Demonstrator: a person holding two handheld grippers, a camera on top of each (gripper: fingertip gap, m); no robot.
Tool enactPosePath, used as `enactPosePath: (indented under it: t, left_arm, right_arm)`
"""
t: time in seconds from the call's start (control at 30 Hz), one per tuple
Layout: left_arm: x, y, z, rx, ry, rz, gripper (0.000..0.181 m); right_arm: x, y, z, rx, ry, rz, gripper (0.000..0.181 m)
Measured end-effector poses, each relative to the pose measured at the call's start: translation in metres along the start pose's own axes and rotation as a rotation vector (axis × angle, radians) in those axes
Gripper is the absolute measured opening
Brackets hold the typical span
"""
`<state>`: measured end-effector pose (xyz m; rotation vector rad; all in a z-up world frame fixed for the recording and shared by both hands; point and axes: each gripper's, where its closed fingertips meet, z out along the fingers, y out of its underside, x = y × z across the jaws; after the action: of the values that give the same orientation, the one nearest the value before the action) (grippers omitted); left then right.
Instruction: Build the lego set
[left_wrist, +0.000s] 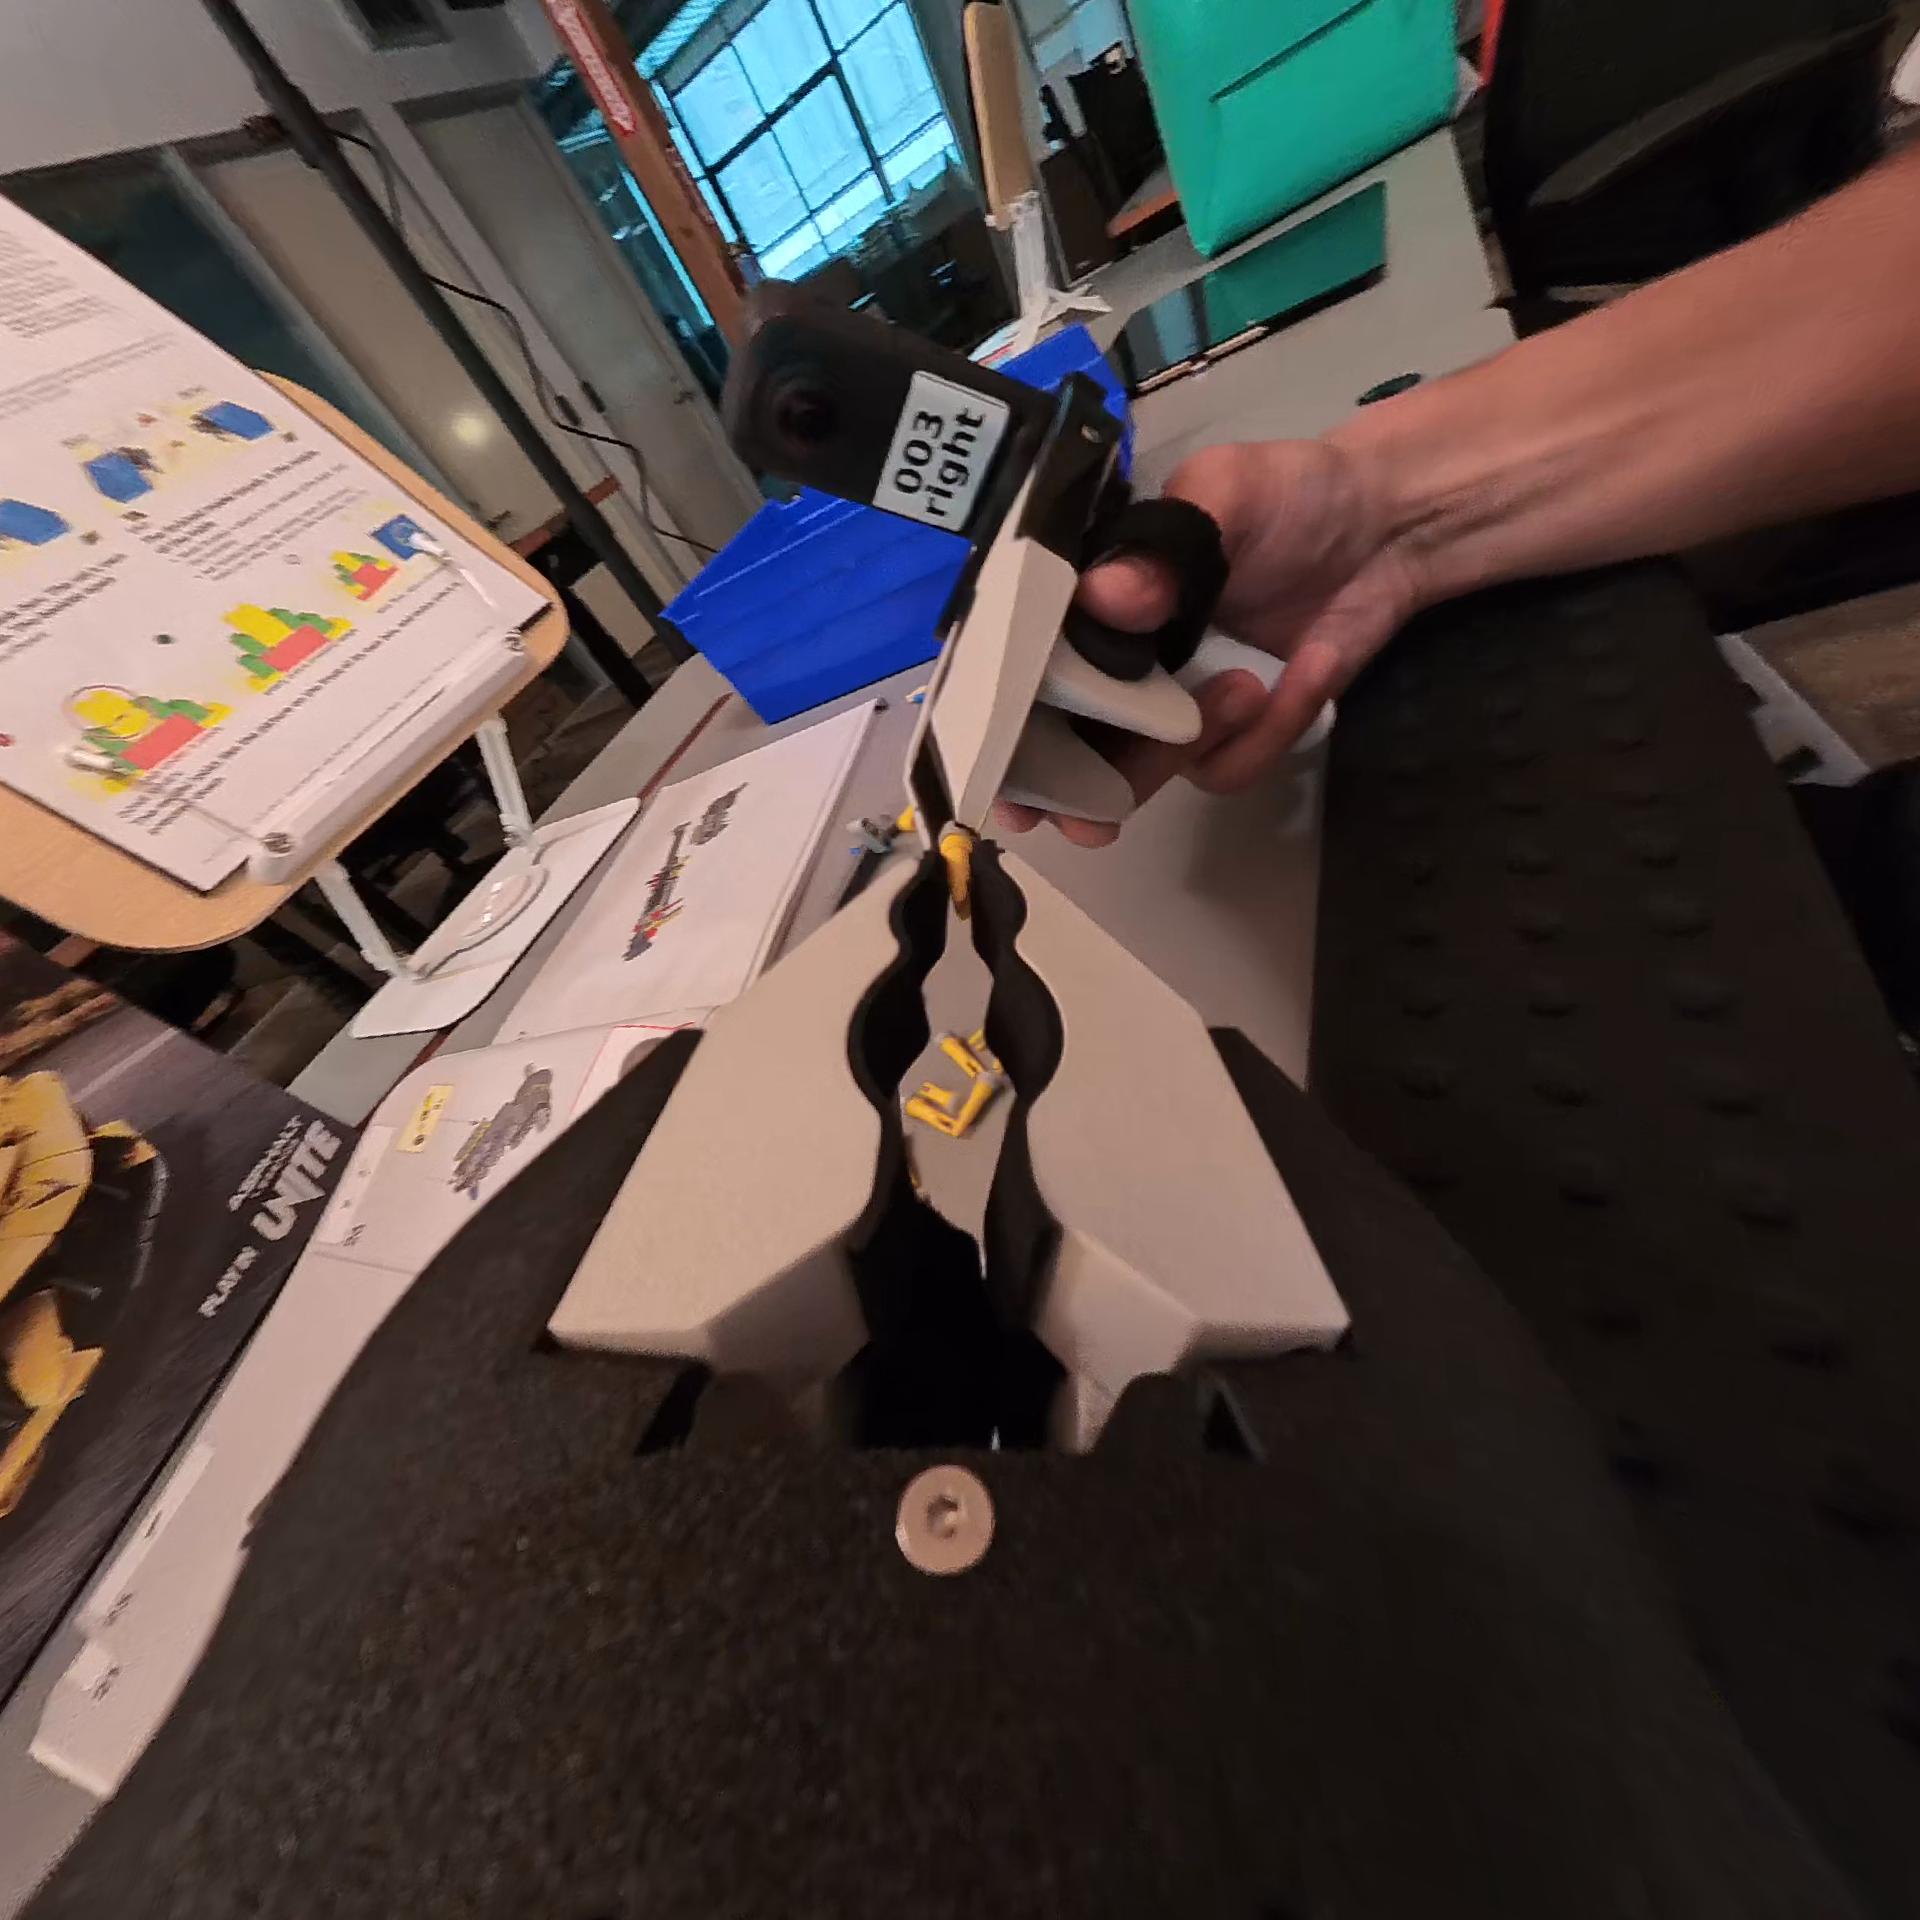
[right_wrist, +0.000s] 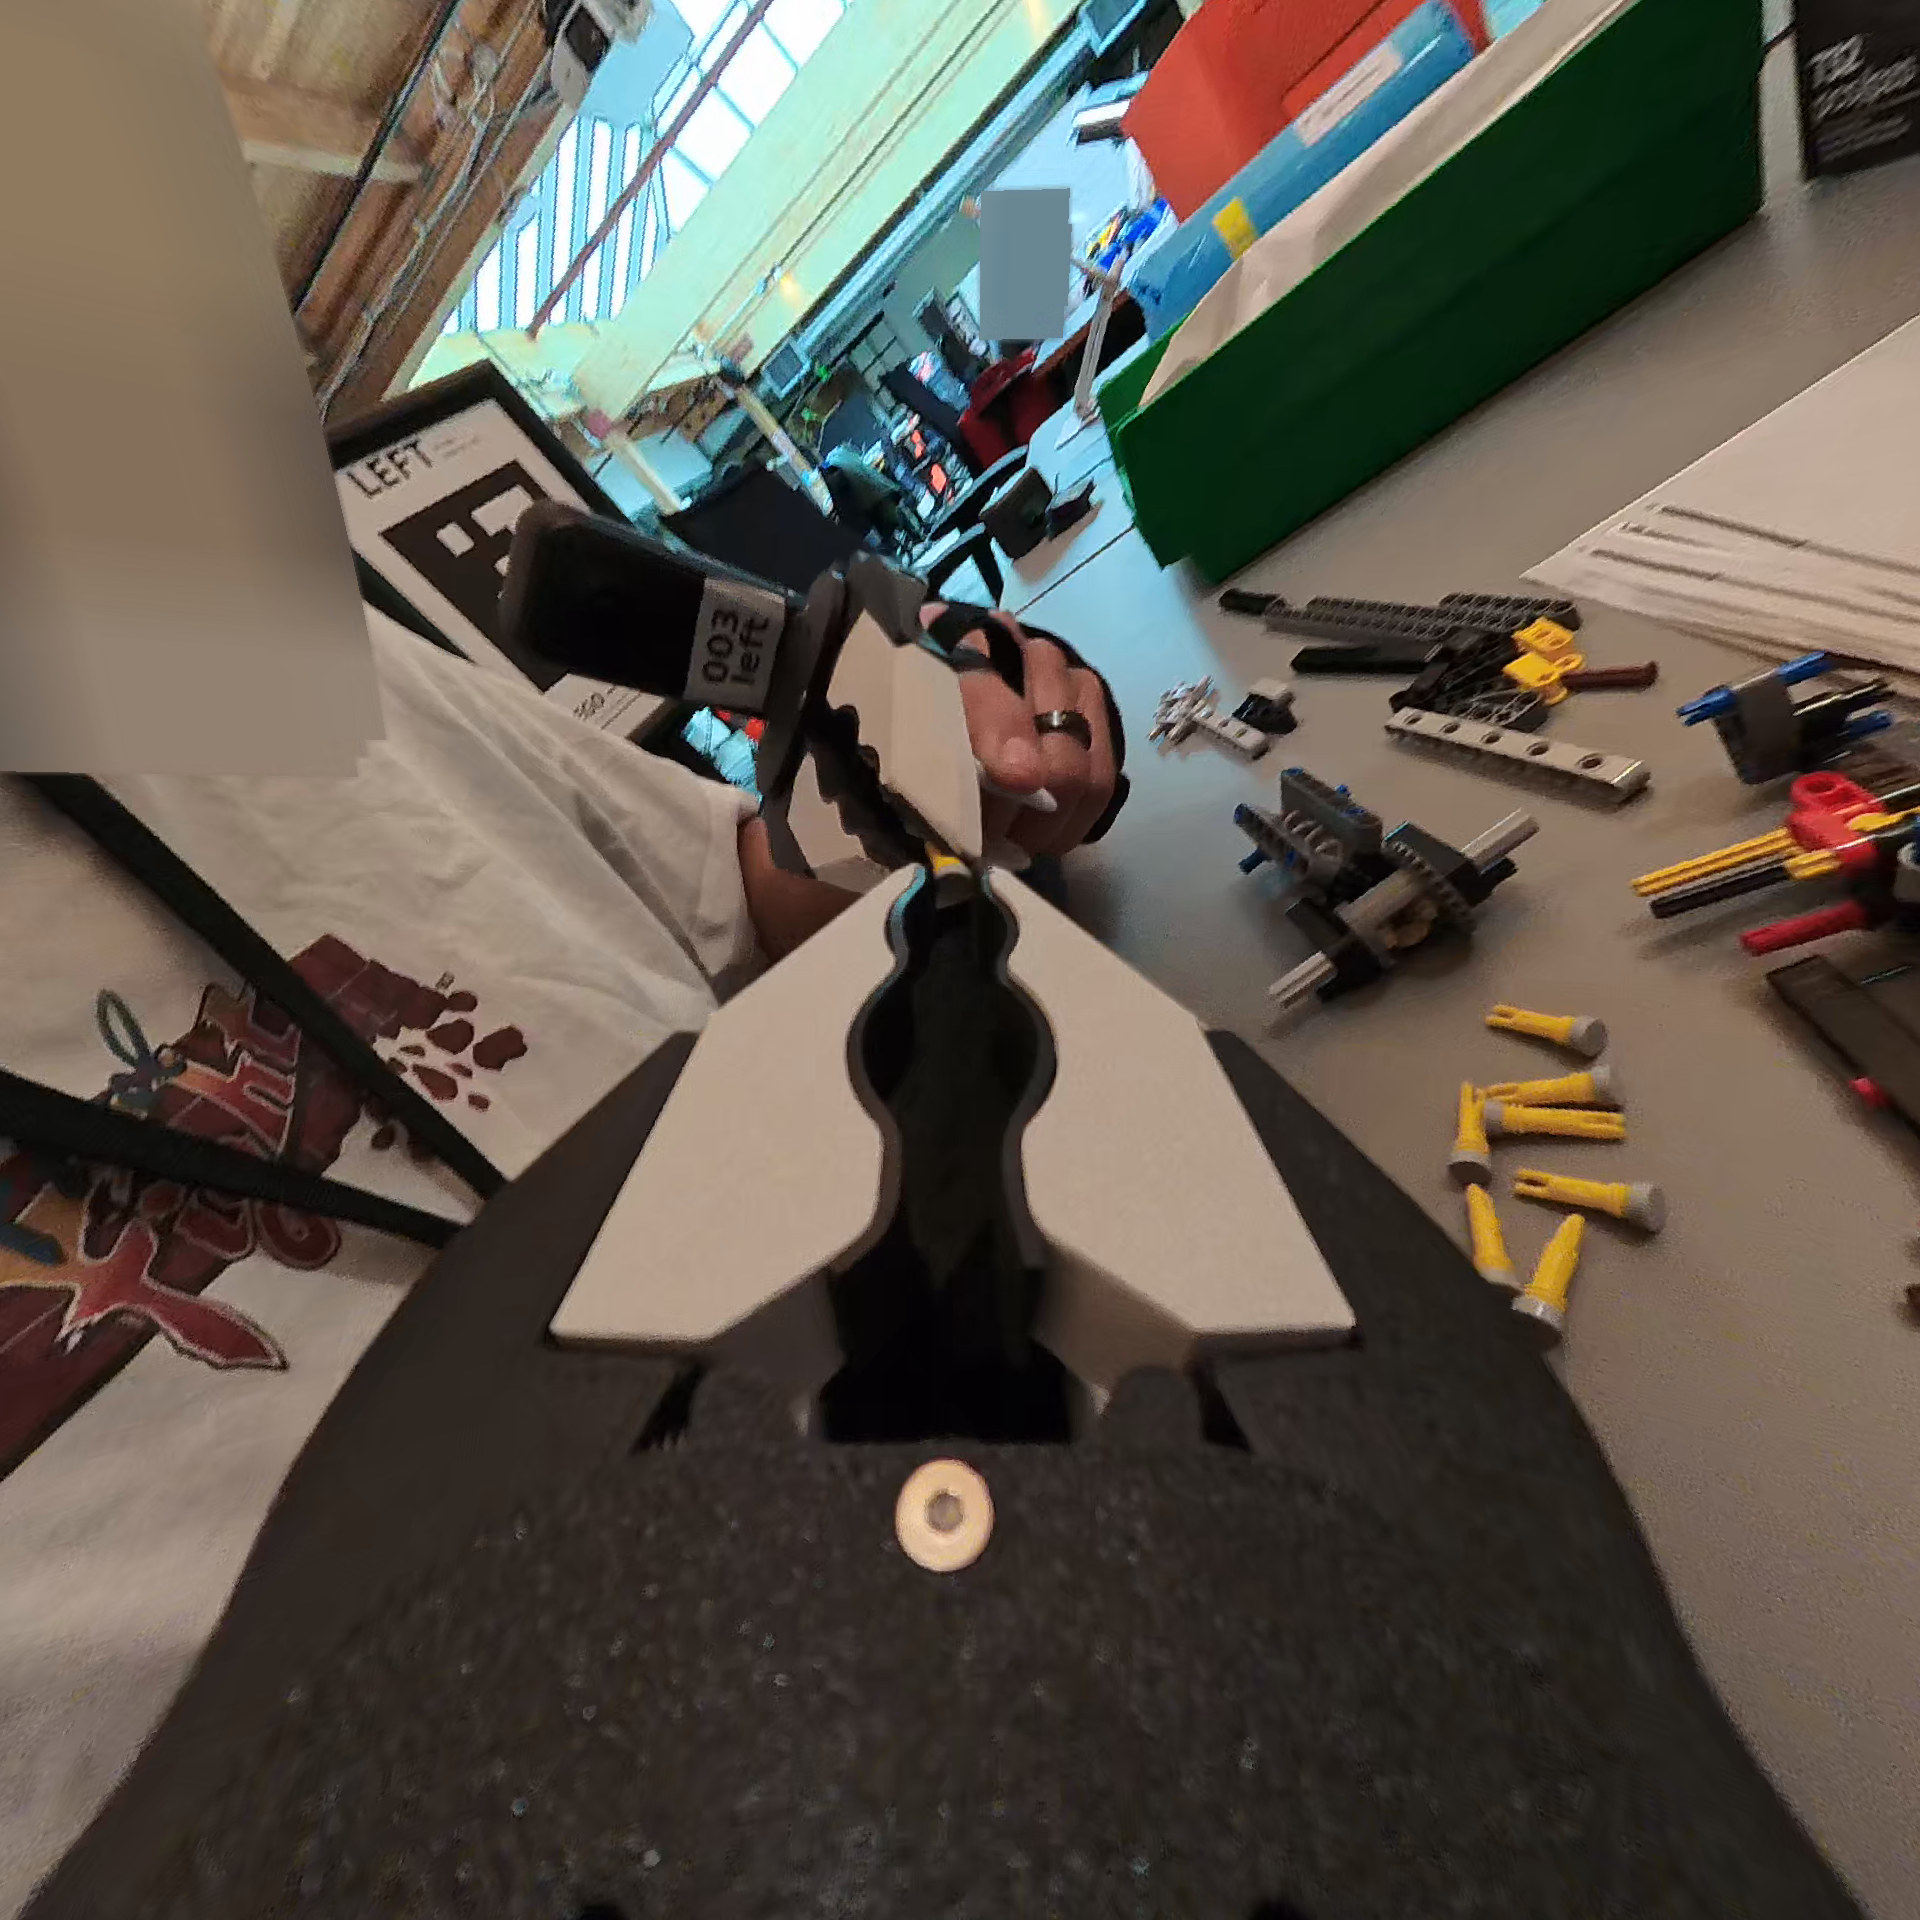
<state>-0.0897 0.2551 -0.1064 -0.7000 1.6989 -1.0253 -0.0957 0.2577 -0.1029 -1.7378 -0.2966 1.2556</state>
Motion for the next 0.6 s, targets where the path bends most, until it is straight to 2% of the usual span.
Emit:
enactPosePath:
  t: [0.2,0.37,0.6]
  left_arm:
    - [0.017,-0.005,-0.003,0.033,0.120,-0.037,0.004]
    - [0.040,-0.005,-0.006,0.031,0.253,-0.029,0.004]
    - [0.064,0.015,-0.003,-0.072,0.348,0.051,0.004]
  right_arm:
    - [-0.013,0.013,0.000,-0.092,-0.082,-0.017,0.006]
    - [-0.023,0.034,0.000,-0.232,-0.142,-0.045,0.005]
    - [-0.015,0.066,-0.001,-0.462,-0.156,-0.055,0.006]
